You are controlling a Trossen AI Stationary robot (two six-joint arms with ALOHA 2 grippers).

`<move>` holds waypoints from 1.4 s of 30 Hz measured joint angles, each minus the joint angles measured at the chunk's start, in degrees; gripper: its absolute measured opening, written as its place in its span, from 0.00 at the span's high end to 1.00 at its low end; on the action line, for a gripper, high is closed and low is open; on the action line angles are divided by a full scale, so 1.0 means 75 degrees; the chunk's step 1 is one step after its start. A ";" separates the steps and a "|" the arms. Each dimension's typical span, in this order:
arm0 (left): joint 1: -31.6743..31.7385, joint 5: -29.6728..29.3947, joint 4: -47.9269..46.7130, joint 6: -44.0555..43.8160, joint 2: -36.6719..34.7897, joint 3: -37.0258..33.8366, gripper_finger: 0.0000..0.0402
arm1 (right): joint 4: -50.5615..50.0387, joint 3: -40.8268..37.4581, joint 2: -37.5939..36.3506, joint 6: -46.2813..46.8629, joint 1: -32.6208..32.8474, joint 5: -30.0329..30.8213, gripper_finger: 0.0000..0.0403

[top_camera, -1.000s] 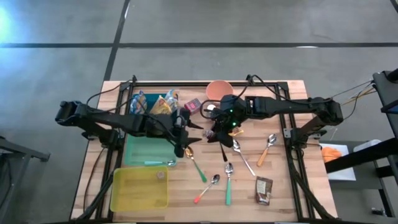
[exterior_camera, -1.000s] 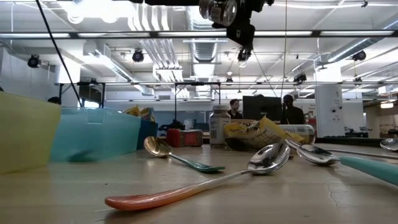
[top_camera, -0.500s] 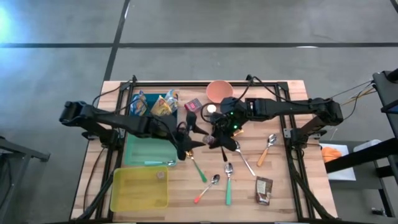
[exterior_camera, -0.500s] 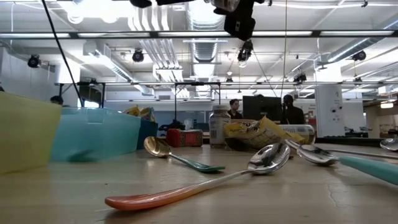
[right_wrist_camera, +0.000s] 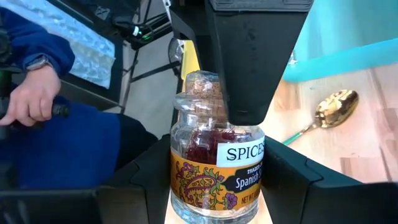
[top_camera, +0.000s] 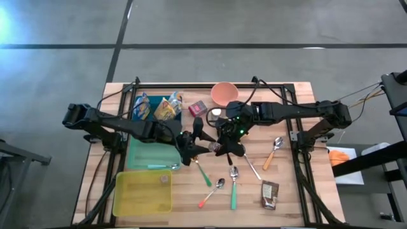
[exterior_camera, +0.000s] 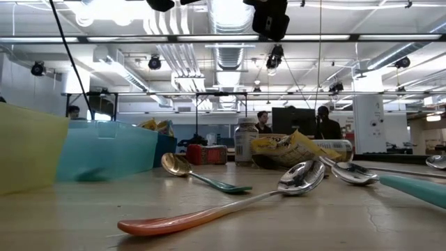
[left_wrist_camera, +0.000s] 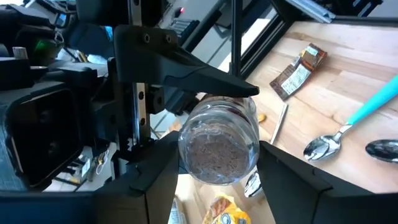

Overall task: Pick & Place Food Item
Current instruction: Put the seasoning bottle into the yellow bin

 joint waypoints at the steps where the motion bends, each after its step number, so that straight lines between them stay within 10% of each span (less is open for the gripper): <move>1: -0.0029 0.0013 0.0007 0.0000 0.0000 0.0000 0.48 | 0.0015 0.0000 0.0000 0.0000 0.0004 -0.0003 0.54; 18: -0.0169 0.0081 0.0047 -0.0479 -0.0009 0.0000 0.72 | 0.0038 -0.0006 0.0000 0.0195 0.0010 -0.0072 0.54; 34: -0.0315 0.0236 0.0172 0.0414 -0.0003 0.0178 0.23 | 0.0076 -0.0017 0.0017 0.0488 0.0010 0.0018 0.54; 42: -0.0341 0.0157 -0.0130 0.0829 0.0056 0.0251 0.19 | 0.0103 0.0000 0.0017 0.0608 0.0169 -0.0477 0.54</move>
